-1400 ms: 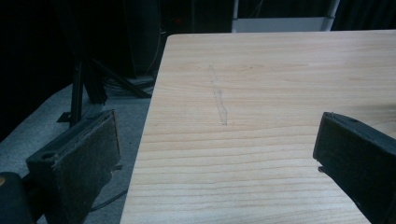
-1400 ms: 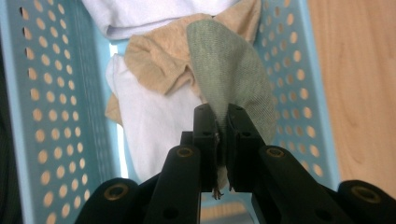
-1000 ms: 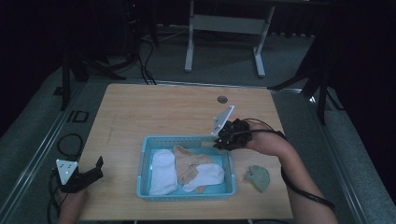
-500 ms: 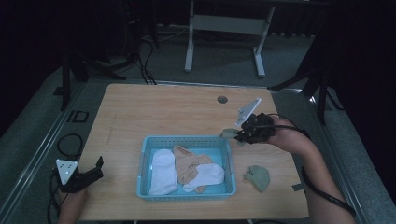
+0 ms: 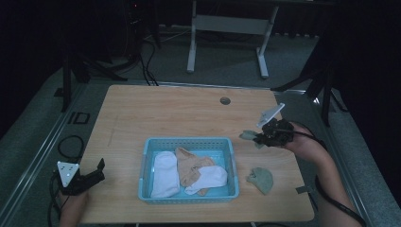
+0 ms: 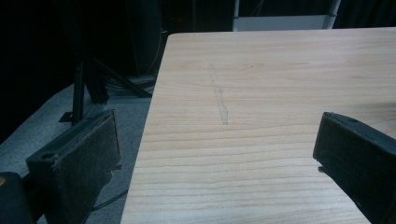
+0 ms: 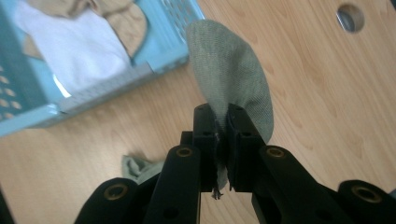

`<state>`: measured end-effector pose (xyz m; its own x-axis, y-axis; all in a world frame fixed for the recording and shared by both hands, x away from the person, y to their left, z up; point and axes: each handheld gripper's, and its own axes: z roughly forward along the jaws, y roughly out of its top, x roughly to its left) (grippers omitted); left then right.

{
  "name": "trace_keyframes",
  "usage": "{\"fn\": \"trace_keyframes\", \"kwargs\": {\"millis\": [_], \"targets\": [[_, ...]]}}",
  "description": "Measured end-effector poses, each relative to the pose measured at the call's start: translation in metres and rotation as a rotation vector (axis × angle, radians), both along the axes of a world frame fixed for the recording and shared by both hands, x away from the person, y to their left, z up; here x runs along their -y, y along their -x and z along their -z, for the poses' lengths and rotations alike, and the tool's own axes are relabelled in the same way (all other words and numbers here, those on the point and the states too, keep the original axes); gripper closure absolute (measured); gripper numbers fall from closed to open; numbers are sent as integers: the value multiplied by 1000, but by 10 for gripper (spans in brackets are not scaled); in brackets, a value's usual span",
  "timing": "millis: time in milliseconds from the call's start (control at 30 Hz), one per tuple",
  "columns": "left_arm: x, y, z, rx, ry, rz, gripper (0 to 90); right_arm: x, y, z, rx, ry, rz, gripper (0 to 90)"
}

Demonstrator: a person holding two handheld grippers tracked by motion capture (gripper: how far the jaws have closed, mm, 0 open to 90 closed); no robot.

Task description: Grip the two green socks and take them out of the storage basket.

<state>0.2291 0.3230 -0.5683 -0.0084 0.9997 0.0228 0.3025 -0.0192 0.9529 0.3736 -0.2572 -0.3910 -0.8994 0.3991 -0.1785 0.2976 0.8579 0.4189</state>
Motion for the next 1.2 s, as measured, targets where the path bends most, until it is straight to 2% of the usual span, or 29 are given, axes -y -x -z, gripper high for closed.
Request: {"fn": "trace_keyframes", "kwargs": {"millis": [133,233,300,333,433,600,700,833,1033,1200], "targets": [[0,0,0,-1,1,1,3,10,-5,14,-2,-33,43,835],[0,0,0,0,-1,1,3,14,-9,26,-4,-37,70,835],[0,0,0,0,0,1,4,16,-12,36,-10,-17,88,835],[0,0,0,0,0,1,3,18,-14,43,-19,-3,98,835],[0,0,0,0,0,2,3,19,-18,58,-41,-9,114,835],[0,0,0,0,-3,1,4,18,-23,89,-79,11,146,834],[0,0,0,-1,0,1,3,15,-23,107,-115,12,145,834],[0,0,0,-1,-2,0,4,11,-23,122,-146,8,143,832],[0,0,0,-1,-1,0,4,7,-22,126,-168,-5,137,814],[0,0,0,-1,-1,1,3,8,-20,113,-164,-21,130,653]]}}
